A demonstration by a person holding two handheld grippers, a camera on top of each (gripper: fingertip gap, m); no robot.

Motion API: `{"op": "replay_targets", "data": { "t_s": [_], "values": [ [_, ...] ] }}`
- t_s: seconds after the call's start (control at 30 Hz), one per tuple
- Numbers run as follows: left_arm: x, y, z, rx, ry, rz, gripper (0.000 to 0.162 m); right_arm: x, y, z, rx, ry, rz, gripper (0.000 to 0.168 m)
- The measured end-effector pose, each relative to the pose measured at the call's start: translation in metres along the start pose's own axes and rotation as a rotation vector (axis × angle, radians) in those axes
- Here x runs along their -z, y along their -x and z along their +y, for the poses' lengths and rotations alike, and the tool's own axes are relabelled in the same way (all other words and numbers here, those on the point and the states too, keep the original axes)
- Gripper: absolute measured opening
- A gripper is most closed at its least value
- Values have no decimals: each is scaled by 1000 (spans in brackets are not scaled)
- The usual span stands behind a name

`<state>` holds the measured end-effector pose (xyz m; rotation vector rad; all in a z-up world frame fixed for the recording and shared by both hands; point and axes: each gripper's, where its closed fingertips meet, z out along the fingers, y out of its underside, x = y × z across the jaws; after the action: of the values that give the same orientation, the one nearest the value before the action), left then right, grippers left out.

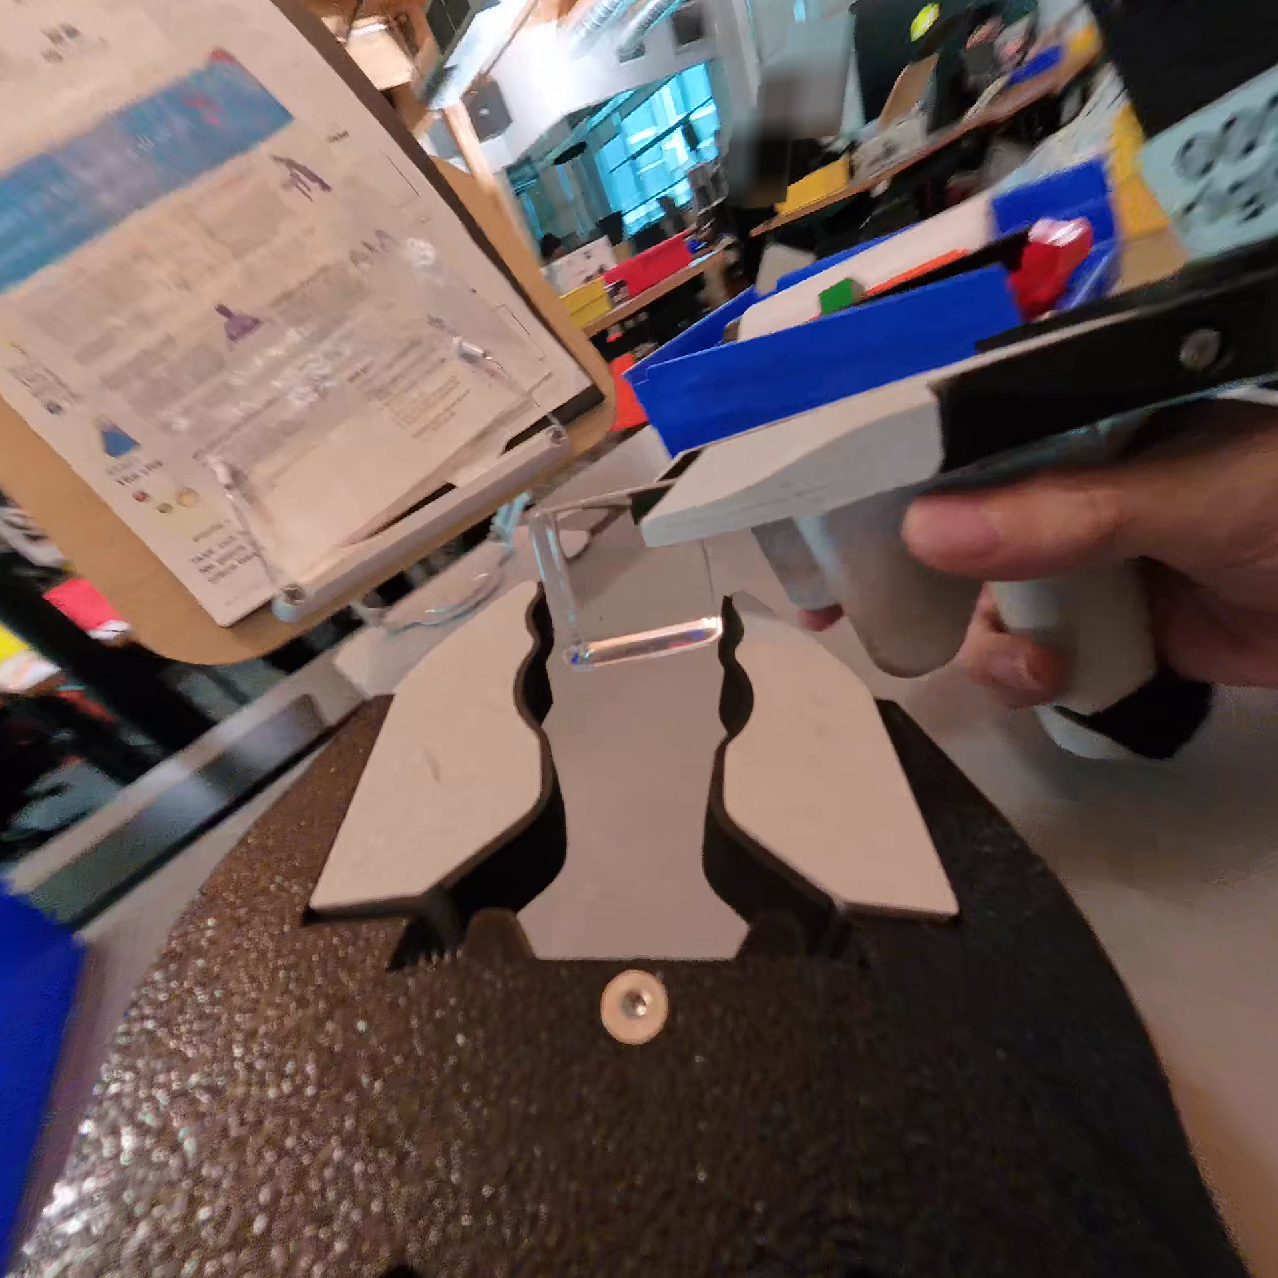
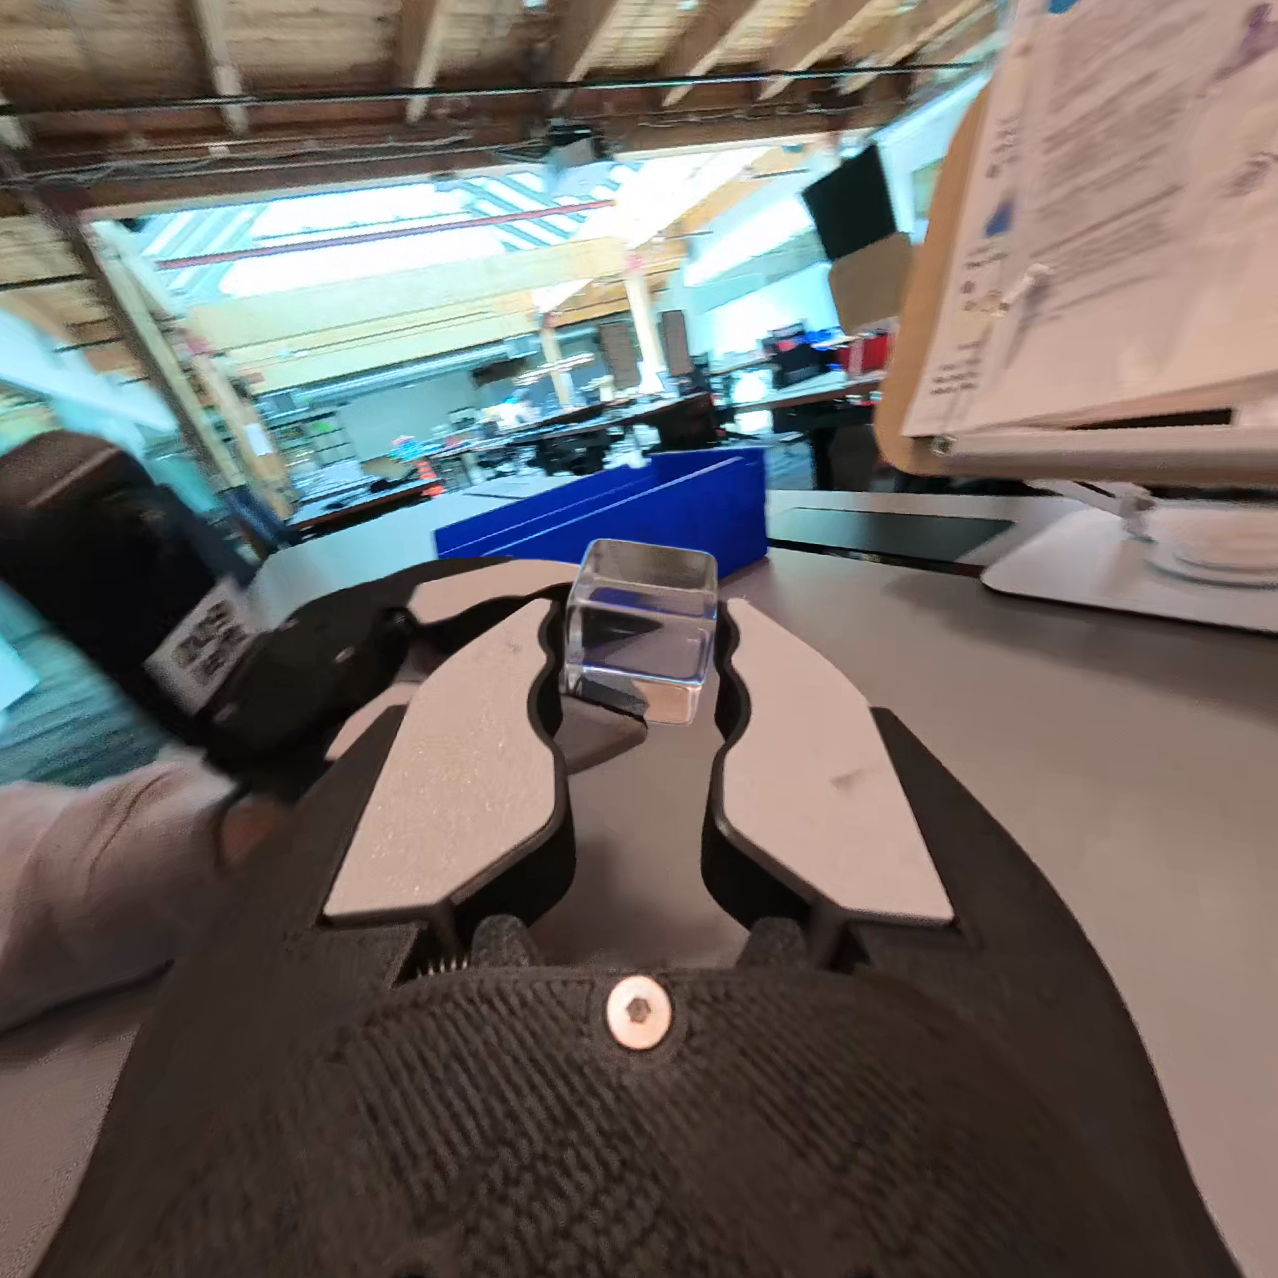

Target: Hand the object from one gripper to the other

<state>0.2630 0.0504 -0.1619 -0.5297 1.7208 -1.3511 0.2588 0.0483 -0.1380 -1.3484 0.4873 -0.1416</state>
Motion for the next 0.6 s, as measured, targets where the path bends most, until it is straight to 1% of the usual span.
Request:
{"op": "replay_targets", "data": {
  "t_s": [0.03,0.07,0.1,0.2,0.3,0.37,0.43,0.47,0.5,0.6],
  "values": [
    [1,-1,-2,68,-31,59,46,1,4,-3,7,0,-66,48],
    [3,-3,-4,139,-61,137,45,3,6,-5,-5,6,-125,59],
    [6,-5,-5,211,-89,226,45,5,8,-7,-26,18,-184,66],
    [21,-14,-12,441,-181,511,45,14,18,-10,-78,41,-333,63],
    [32,-12,-21,563,-263,644,45,16,30,-5,-88,67,-414,63],
    [37,-17,-23,571,-270,715,45,15,37,-2,-76,81,-434,60],
    [41,-25,-25,530,-274,753,45,14,42,1,-73,87,-446,60],
    [42,-29,-27,514,-273,769,44,13,43,2,-79,89,-447,55],
    [43,-32,-28,502,-272,777,44,13,43,3,-80,91,-448,45],
    [42,-32,-30,479,-273,758,45,12,45,-2,-57,63,-444,44]
  ]
}}
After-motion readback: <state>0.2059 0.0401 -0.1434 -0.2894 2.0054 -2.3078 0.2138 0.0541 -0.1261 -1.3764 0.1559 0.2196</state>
